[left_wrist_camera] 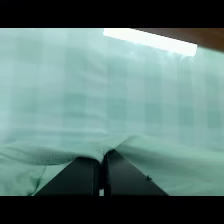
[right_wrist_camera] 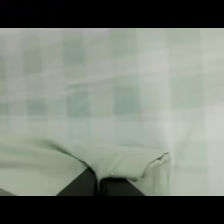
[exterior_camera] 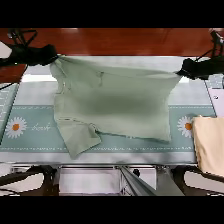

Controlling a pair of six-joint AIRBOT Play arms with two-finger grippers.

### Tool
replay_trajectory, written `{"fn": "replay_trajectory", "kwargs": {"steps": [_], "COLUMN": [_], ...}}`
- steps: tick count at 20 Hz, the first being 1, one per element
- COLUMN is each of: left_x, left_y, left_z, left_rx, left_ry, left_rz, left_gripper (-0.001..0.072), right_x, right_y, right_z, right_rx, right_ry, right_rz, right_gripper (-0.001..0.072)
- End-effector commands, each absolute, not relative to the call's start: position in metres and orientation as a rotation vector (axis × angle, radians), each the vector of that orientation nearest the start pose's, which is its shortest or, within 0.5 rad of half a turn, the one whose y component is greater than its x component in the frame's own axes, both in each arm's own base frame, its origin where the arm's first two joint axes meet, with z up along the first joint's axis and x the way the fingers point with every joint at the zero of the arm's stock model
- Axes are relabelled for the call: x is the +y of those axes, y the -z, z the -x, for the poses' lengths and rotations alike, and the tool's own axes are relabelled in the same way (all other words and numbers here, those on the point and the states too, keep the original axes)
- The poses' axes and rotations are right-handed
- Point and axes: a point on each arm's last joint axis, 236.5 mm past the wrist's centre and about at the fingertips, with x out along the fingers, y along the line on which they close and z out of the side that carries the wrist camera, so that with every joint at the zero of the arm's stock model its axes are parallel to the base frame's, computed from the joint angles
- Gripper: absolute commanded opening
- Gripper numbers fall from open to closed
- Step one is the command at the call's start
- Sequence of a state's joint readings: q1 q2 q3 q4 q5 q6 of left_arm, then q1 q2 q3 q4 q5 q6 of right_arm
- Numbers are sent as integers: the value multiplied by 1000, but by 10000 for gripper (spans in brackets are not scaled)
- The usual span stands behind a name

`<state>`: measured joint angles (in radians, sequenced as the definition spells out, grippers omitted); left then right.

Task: Fold the shirts.

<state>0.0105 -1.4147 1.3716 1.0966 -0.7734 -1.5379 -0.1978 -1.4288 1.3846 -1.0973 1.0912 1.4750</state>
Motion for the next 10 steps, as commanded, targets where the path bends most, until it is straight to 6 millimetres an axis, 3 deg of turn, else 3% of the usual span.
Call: {"fn": "replay_trajectory", "kwargs": {"steps": [1,3,5,8,10], "left_x": [-79,-84,-84,-79,-76], "left_y": [-53,-42,-45,-56,-46], "left_z": [-542,-539,-530,-507,-479], "left_rx": [826,871,912,999,1117], "left_ry": [164,176,194,293,352], "left_rz": [564,573,570,466,425], "left_gripper": [19,20,20,20,20], "right_x": [2,4,7,18,22], "right_y": [-21,-18,-16,-11,-5], "right_z": [-506,-508,-498,-467,-445], "right_rx": [1094,1119,1158,1284,1377], "right_ry": [-122,-136,-156,-231,-260], "right_rz": [-514,-515,-507,-466,-419], "right_gripper": [26,26,26,26,26]}}
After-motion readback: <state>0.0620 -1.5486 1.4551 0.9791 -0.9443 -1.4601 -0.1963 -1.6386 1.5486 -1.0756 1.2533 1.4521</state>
